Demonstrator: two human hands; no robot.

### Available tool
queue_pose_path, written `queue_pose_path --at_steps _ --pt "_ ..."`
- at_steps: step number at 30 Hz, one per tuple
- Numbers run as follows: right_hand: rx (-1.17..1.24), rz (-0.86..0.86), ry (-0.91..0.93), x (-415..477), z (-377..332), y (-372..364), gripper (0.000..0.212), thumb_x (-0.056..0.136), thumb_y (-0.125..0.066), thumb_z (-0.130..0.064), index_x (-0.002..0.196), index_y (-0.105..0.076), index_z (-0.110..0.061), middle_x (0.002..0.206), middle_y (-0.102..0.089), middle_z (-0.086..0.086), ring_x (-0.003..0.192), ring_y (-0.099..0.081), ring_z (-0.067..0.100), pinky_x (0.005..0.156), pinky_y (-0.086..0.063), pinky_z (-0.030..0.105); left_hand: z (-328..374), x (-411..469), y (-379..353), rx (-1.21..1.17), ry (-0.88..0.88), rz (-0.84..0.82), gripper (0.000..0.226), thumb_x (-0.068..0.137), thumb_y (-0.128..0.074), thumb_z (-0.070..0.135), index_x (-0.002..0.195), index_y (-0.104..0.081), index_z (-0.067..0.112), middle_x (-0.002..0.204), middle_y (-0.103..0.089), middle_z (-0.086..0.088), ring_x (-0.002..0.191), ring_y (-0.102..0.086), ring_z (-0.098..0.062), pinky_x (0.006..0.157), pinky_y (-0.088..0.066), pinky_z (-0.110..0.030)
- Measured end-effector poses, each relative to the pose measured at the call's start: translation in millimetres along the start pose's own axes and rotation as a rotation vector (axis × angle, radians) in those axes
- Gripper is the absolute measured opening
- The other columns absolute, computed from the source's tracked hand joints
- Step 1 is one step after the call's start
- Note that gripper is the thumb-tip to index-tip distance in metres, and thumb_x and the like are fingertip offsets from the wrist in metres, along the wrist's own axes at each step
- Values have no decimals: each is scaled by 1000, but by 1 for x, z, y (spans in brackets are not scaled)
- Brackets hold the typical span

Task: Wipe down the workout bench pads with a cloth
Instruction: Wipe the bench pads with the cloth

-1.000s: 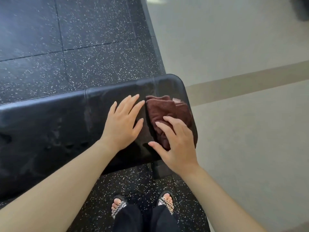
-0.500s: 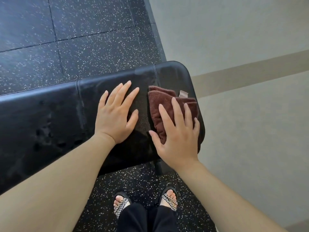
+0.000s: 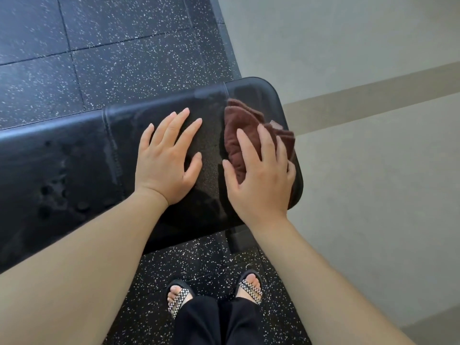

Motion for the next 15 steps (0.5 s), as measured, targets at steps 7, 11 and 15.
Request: queue_pose_path --at_steps 7,11,15 --pt "30 -91 -53 2 0 9 62 82 -47 -59 139 -32 -39 154 -22 0 141 -13 31 104 -24 60 1 0 1 -2 5 -9 61 86 -34 42 143 -35 24 153 -29 -2 140 -23 -22 113 -11 -46" --pt "8 -44 -100 31 -6 -4 56 83 -52 -47 137 -38 -39 150 -31 0 137 -23 31 101 -24 61 1 1 2 -3 7 -17 60 86 -34 42 144 -35 24 153 -29 -2 140 -23 -22 113 -11 -45" --pt "77 -16 -122 46 -1 1 50 86 -52 -44 135 -42 -38 146 -37 -3 135 -28 26 101 -27 56 2 1 3 -5 5 -32 61 86 -34 42 144 -34 24 153 -28 -2 140 -22 -23 113 -10 -45"
Point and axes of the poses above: each hand's wrist, its own x-axis towards the middle knuckle, its own y-axis out of the back of the hand, z = x × y, the point moved 1 cm from there along x, towards the middle knuckle
